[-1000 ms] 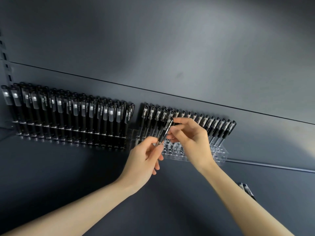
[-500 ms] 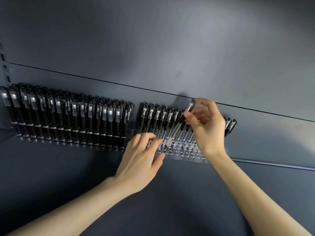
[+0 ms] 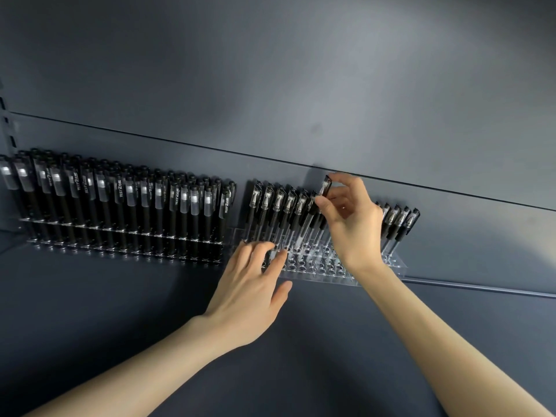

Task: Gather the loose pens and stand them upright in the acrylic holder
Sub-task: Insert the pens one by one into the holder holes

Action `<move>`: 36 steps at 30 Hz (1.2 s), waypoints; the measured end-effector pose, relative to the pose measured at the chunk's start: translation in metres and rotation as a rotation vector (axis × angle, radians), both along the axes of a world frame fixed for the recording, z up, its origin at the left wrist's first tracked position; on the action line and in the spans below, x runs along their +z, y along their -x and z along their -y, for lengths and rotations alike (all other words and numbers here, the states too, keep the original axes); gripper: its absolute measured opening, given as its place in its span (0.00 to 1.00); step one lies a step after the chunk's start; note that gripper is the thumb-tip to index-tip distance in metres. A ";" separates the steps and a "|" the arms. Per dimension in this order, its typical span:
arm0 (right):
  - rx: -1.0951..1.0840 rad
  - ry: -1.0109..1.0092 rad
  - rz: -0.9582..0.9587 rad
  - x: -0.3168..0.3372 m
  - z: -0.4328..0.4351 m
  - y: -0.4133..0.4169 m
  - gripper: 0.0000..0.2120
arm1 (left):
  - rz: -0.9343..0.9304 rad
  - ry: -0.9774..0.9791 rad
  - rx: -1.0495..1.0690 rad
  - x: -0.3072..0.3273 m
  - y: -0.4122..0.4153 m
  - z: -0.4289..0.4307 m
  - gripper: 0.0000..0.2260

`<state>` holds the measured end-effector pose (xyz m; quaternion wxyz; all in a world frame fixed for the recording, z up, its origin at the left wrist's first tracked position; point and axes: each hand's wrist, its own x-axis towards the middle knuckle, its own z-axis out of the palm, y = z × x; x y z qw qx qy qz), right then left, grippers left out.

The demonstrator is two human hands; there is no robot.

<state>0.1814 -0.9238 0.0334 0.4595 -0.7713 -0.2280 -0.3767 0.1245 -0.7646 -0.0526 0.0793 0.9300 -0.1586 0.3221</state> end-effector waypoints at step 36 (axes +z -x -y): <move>-0.122 0.389 -0.356 -0.039 0.139 0.063 0.03 | -0.402 0.055 -0.154 0.022 0.065 0.114 0.17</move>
